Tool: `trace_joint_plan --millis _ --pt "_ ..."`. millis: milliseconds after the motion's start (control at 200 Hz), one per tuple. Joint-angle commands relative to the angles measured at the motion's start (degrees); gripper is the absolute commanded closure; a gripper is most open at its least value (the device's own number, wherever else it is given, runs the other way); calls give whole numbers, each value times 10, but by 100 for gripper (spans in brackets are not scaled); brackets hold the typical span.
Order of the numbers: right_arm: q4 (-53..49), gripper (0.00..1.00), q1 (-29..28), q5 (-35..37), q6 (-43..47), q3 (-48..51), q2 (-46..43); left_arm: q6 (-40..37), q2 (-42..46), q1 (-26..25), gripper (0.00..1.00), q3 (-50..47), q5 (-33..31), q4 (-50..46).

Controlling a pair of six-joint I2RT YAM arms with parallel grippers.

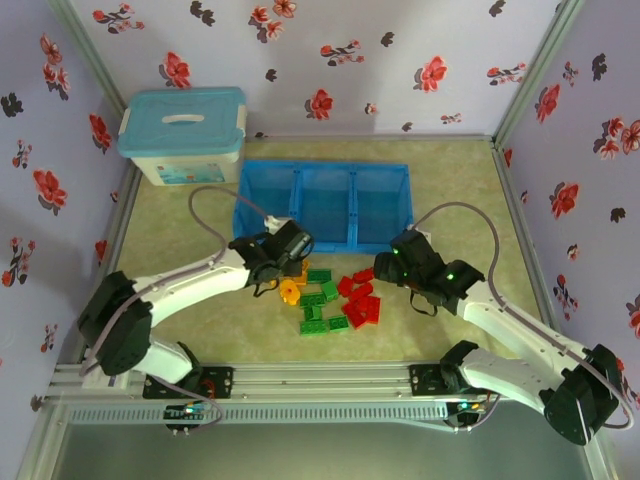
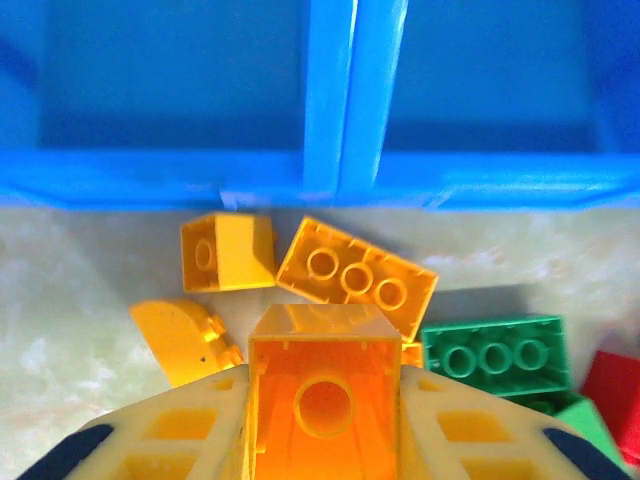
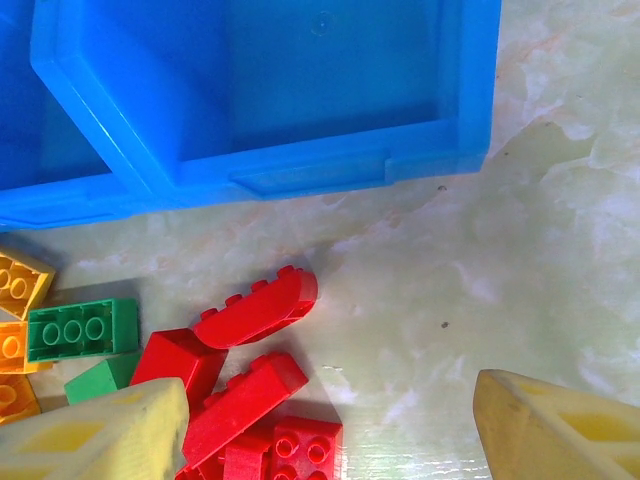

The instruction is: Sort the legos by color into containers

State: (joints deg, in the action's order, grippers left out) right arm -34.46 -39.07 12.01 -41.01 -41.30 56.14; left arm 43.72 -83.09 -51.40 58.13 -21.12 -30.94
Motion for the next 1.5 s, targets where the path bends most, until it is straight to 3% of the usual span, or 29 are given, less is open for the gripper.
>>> trace_joint_plan --millis 0,265,540,615,715,815,1095,1495 --pt "0 24 -5 12 -5 4 -9 -42 32 31 67 31 -26 -27" --pt "-7 24 -6 -6 2 -10 -5 -98 -4 174 65 84 41 -3" --pt "-18 24 -20 -9 -1 -15 -7 -125 -100 240 62 146 71 0" --pt "-22 24 -26 -6 -2 -14 -8 -127 -108 245 54 156 76 -2" --pt "-29 23 -30 -2 -1 -14 -8 -129 -105 245 33 164 78 -9" --pt "-33 22 -33 2 -3 -15 -6 -128 -86 244 25 162 83 -10" --pt "-40 22 -48 -2 -10 -18 31 -108 28 214 21 96 87 0" --pt "13 25 -53 -14 -40 -44 165 -65 178 154 21 -70 77 -3"
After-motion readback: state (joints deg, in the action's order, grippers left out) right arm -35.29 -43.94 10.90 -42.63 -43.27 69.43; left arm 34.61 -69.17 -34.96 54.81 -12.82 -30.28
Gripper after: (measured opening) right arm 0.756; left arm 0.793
